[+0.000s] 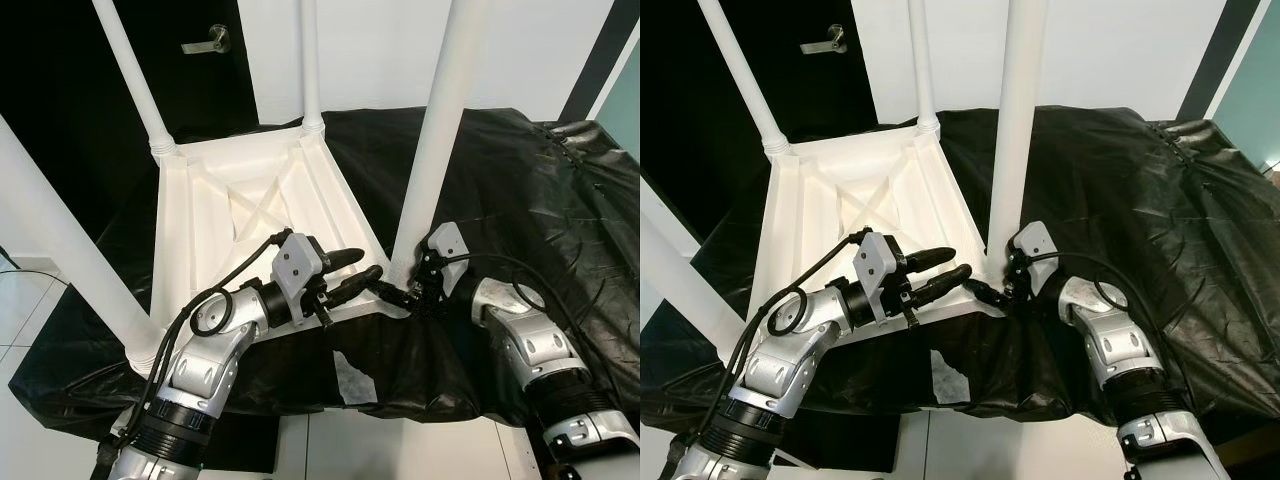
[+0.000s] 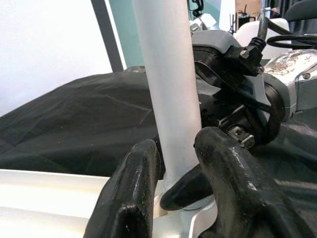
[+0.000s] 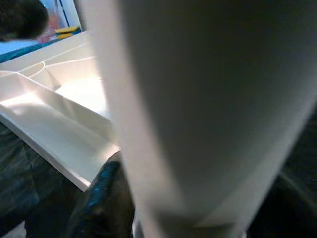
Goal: Building children table
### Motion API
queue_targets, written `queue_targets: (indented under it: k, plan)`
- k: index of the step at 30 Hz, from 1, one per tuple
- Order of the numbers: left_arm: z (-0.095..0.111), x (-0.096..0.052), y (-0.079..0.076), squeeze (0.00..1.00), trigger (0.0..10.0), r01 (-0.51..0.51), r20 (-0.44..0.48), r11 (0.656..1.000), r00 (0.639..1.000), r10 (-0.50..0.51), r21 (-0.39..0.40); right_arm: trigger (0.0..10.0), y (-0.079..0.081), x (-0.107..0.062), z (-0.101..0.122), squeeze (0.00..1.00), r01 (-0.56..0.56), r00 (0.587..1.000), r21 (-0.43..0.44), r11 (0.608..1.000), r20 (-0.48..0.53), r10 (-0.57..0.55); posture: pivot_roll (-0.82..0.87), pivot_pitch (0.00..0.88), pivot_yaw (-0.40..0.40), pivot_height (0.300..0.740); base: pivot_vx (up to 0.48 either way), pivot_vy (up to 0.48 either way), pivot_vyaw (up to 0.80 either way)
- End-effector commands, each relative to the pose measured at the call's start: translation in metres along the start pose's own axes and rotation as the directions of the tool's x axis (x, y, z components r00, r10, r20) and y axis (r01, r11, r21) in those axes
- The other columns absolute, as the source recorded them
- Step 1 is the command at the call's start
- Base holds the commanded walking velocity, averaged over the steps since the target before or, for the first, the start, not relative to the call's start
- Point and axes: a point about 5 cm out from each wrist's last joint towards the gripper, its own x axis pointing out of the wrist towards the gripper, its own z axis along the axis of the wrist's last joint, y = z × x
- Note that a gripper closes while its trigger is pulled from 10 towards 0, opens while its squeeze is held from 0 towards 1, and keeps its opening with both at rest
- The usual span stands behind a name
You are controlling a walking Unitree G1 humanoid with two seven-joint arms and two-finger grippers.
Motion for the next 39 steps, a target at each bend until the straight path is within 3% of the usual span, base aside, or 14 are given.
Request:
queue_targets:
  k: [1, 8, 9, 14, 16, 23, 25, 27, 29, 30, 32, 34, 37, 39]
  plan:
    - [-0.002, -0.003, 0.002, 0.0, 10.0, -0.022, -0.01, 1.0, 1.0, 0.022, 0.008, 0.0, 0.007, 0.004, -0.005, 0.0, -0.056, 0.998, 0.002, 0.998, -0.016, 0.056, -0.03, 0.0, 0.014, 0.74, 0.0, 0.0, 0.0]
    - [-0.003, -0.003, 0.0, 0.0, 10.0, -0.011, -0.013, 1.0, 1.0, 0.011, 0.006, 0.0, 0.008, -0.001, -0.009, 0.0, -0.031, 0.999, 0.037, 0.999, -0.019, 0.032, -0.04, 0.0, 0.018, 0.74, 0.0, 0.0, 0.0]
    - [-0.003, -0.003, 0.0, 0.0, 10.0, -0.006, -0.015, 1.0, 1.0, 0.006, 0.006, 10.0, 0.009, -0.003, -0.011, 0.0, 0.003, 1.0, 0.046, 0.999, -0.021, -0.002, -0.04, 0.0, 0.021, 0.74, 0.0, 0.0, 0.0]
    - [-0.005, -0.003, -0.001, 0.0, 10.0, 0.006, -0.028, 1.0, 1.0, -0.006, 0.007, 10.0, 0.011, -0.003, -0.014, 0.0, 0.105, 0.994, 0.061, 0.993, -0.017, -0.104, -0.04, 0.0, 0.026, 0.74, 0.0, 0.0, 0.0]
    - [-0.008, -0.003, -0.003, 0.0, 10.0, 0.025, -0.046, 1.0, 0.999, -0.024, 0.017, 10.0, 0.013, -0.003, -0.015, 0.0, 0.227, 0.974, 0.057, 0.972, -0.012, -0.227, -0.05, 0.0, 0.031, 0.74, 0.0, 0.0, 0.0]
    - [-0.009, -0.001, -0.007, 0.0, 10.0, 0.046, -0.054, 0.999, 0.998, -0.045, 0.019, 10.0, 0.018, -0.001, -0.018, 0.0, 0.406, 0.914, 0.078, 0.911, -0.029, -0.405, -0.06, 0.0, 0.038, 0.74, 0.0, 0.0, 0.0]
    - [-0.006, 0.002, -0.009, 0.0, 10.0, 0.061, -0.03, 0.998, 0.998, -0.061, 0.002, 10.0, 0.021, 0.001, -0.024, 0.0, 0.559, 0.829, 0.123, 0.82, -0.091, -0.552, -0.07, 0.0, 0.04, 0.74, 0.0, 0.0, 0.0]
    - [-0.006, 0.003, -0.01, 0.0, 10.0, 0.066, -0.027, 0.998, 0.998, -0.065, 0.001, 10.0, 0.023, 0.0, -0.025, 0.0, 0.609, 0.793, 0.134, 0.782, -0.114, -0.599, -0.07, 0.0, 0.04, 0.74, 0.0, 0.0, 0.0]
    - [-0.007, 0.003, -0.01, 0.0, 10.0, 0.068, -0.03, 0.998, 0.997, -0.068, 0.0, 10.0, 0.03, 0.002, -0.029, 0.0, 0.727, 0.687, 0.171, 0.666, -0.166, -0.708, -0.07, 0.0, 0.039, 0.74, 0.0, 0.0, 0.0]
    - [-0.007, 0.003, -0.01, 0.0, 10.0, 0.068, -0.03, 0.998, 0.997, -0.068, 0.0, 10.0, 0.03, 0.002, -0.029, 0.0, 0.727, 0.687, 0.171, 0.666, -0.166, -0.708, -0.07, 0.0, 0.039, 0.74, 0.0, 0.0, 0.0]
    - [-0.007, 0.002, -0.011, 0.0, 10.0, 0.069, -0.033, 0.998, 0.997, -0.069, -0.002, 10.0, 0.041, 0.006, -0.029, 0.0, 0.783, 0.621, 0.204, 0.588, -0.195, -0.759, -0.06, 0.0, 0.038, 0.74, 0.0, 0.0, 0.0]
    - [-0.008, 0.002, -0.012, 0.0, 10.0, 0.07, -0.034, 0.998, 0.997, -0.07, -0.002, 10.0, 0.045, 0.008, -0.028, 0.0, 0.79, 0.61, 0.216, 0.573, -0.198, -0.767, -0.06, 0.0, 0.038, 0.74, 0.0, 0.0, 0.0]
    - [-0.008, 0.0, -0.012, 0.0, 10.0, 0.068, -0.039, 0.998, 0.997, -0.068, -0.003, 10.0, 0.053, 0.017, -0.013, 0.0, 0.744, 0.657, 0.253, 0.618, -0.111, -0.746, -0.06, 0.0, 0.038, 0.74, 0.0, 0.0, 0.0]
    - [-0.008, 0.0, -0.012, 0.0, 10.0, 0.067, -0.04, 0.998, 0.997, -0.067, -0.002, 10.0, 0.053, 0.016, -0.012, 0.0, 0.744, 0.655, 0.261, 0.615, -0.104, -0.748, -0.06, 0.0, 0.032, 0.74, 0.0, 0.0, 0.0]
